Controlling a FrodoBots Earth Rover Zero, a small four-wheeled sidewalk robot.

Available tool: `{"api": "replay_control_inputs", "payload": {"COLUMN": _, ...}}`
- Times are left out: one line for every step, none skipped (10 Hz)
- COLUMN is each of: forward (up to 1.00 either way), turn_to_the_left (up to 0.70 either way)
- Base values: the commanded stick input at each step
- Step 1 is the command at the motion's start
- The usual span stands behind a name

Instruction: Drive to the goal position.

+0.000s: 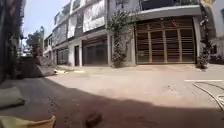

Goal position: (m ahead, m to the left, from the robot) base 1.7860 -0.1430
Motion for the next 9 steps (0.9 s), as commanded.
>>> {"api": "replay_control_inputs", "payload": {"forward": 0.00, "turn_to_the_left": 1.00}}
{"api": "replay_control_inputs", "payload": {"forward": 0.00, "turn_to_the_left": 1.00}}
{"api": "replay_control_inputs", "payload": {"forward": 0.00, "turn_to_the_left": 1.00}}
{"api": "replay_control_inputs", "payload": {"forward": 0.00, "turn_to_the_left": 0.73}}
{"api": "replay_control_inputs", "payload": {"forward": 0.00, "turn_to_the_left": 0.00}}
{"api": "replay_control_inputs", "payload": {"forward": 0.00, "turn_to_the_left": 0.00}}
{"api": "replay_control_inputs", "payload": {"forward": 0.00, "turn_to_the_left": 0.00}}
{"api": "replay_control_inputs", "payload": {"forward": 0.00, "turn_to_the_left": 0.00}}
{"api": "replay_control_inputs", "payload": {"forward": 0.00, "turn_to_the_left": 0.00}}
